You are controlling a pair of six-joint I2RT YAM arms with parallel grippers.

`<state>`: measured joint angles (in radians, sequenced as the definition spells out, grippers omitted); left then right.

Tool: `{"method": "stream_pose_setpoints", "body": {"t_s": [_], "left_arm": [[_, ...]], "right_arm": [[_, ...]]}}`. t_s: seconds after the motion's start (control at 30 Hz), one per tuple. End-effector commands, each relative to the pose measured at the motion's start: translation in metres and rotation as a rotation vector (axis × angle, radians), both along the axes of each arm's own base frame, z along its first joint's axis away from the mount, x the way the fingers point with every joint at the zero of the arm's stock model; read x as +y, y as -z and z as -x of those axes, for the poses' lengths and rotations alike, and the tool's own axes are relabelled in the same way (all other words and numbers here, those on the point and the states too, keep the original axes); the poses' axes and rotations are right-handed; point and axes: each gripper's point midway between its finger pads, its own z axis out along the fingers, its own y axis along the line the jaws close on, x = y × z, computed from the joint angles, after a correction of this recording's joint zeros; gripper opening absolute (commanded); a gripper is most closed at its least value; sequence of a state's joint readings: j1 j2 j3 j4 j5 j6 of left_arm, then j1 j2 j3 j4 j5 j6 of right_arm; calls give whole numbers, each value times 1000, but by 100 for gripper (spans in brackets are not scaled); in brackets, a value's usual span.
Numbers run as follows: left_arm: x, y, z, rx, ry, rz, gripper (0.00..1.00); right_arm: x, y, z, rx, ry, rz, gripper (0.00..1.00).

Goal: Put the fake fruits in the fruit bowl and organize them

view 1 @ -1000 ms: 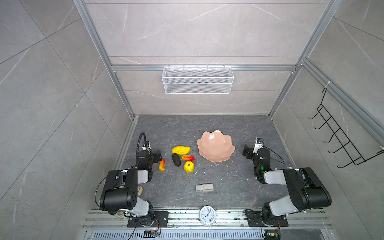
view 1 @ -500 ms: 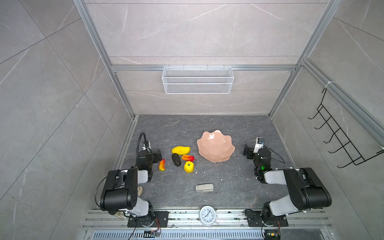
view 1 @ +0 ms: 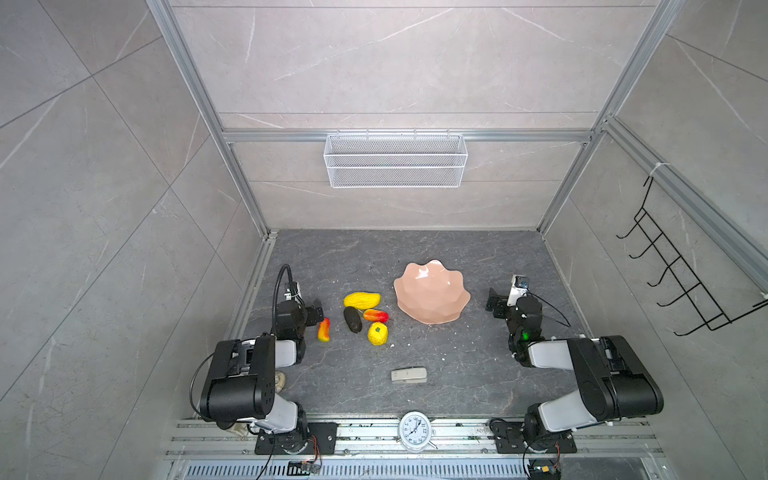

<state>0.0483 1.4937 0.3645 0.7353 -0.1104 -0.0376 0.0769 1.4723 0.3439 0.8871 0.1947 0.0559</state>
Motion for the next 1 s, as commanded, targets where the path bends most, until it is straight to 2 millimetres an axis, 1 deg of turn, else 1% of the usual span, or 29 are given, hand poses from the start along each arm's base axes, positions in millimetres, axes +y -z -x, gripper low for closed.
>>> {"method": "stream_pose_setpoints", "body": {"t_s": [0.0,0.07,0.1,0.17,0.2,0.23,0.3,0.37,0.43,0.5,0.53,0.57,0.67,0.73,0.77,0.83,0.9,0.97], "left_arm": [[11,-49,-8,-58,-88,-42,100],[11,-68,-3,-54,-104,-20,100],[9,-79,0,-61,-104,2,100],[-1,-101,5,-67,-78,60,100],[-4,-112,10,-55,-74,91,100],[-7,-119,14,-41,-67,110,100],[-15,-136,24,-7,-31,127,100],[-18,-149,36,34,-6,114,100],[-21,-162,47,81,18,97,100],[-28,-173,59,136,72,83,100],[-33,-179,64,156,115,74,100],[-38,-182,69,175,153,66,100],[-53,-188,79,183,266,57,100],[-65,-189,85,169,334,69,100],[-69,-190,86,150,341,84,100],[-88,-193,90,109,426,146,100],[-100,-199,98,96,482,193,100],[-102,-205,104,77,488,190,100]], "right_arm": [[6,-32,8,-37,-14,35,100],[13,-53,11,-69,-32,45,100],[20,-64,12,-73,-48,38,99],[41,-89,7,-46,-86,29,100],[59,-96,6,3,-138,43,100],[75,-107,2,31,-175,56,99],[118,-120,-2,105,-295,71,100],[159,-129,-3,155,-409,58,100],[202,-134,0,203,-534,46,100],[243,-134,8,256,-640,41,100],[263,-135,14,277,-697,43,100],[290,-136,24,297,-770,49,100],[352,-121,49,374,-939,106,100],[385,-110,60,411,-1034,150,100],[400,-103,64,425,-1077,174,100],[420,-89,66,452,-1144,207,100],[434,-76,63,468,-1188,228,100],[443,-58,55,485,-1205,265,100]]}}
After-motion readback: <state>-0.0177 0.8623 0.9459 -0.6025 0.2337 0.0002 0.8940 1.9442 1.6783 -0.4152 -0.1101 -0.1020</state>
